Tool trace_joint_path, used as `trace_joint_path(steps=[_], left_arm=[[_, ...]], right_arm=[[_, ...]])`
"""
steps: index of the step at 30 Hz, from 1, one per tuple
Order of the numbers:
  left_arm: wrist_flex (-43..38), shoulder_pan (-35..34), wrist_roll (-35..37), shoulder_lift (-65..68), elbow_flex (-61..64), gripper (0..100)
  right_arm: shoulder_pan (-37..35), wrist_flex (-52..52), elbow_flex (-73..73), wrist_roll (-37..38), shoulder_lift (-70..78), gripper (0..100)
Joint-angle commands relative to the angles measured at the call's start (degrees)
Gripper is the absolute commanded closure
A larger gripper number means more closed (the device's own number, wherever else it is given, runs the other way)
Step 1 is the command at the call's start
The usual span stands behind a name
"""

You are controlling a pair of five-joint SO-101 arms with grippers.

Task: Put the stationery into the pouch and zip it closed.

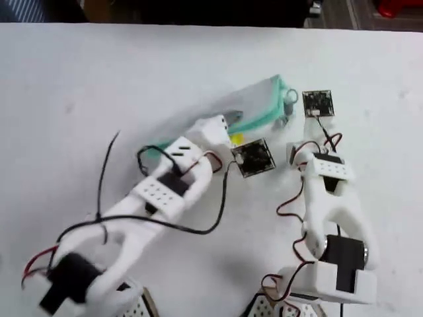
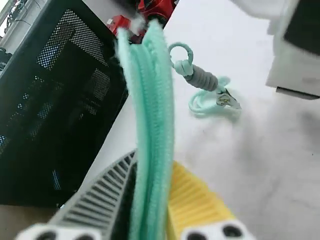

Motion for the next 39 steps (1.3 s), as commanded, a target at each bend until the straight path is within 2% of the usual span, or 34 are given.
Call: trace_joint_path(steps=[1,4,6,10,19,24,30,33,36,38,39], left_arm=[[-5.2,0.0,-0.6,9.2,-2.0,98],[-5.4,0.0,-0.2,11.2,-1.8,97],[-5.1,0.0,0.6,11.2,-1.6,90],[-3.9,-0.1,14.8,9.1,0.5,79],[27.3,2.9,21.3,-11.2,1.1,77],[36.8,2.9,26.8,-19.3,1.1,75],[47.5,3.6,27.1,-28.2,0.7,75],[47.9,-2.0,26.9,-35.6,1.1,80],[45.7,-13.1,26.9,-40.4,1.1,90],[44.0,-21.2,26.9,-40.4,0.9,99],[43.2,-24.7,27.0,-39.7,1.0,98]], right_arm=[[0.7,-1.0,-3.0,-0.5,0.3,81.7],[0.8,-1.0,-3.0,-0.5,0.4,81.7],[0.8,-1.1,-3.0,-0.5,0.5,81.7],[0.8,-1.2,-3.0,-0.5,0.5,81.7],[0.8,-1.3,-3.0,-0.4,0.6,81.7],[0.8,-1.1,-2.9,-0.2,0.6,81.7],[1.5,-1.1,-2.7,-0.3,0.6,81.7],[1.5,-1.0,-2.7,-0.2,0.6,81.8],[1.5,-0.8,-2.5,-0.2,0.6,82.2],[1.3,0.0,-2.3,-0.2,0.2,86.7],[1.1,0.0,-2.2,-0.2,0.0,90.6]])
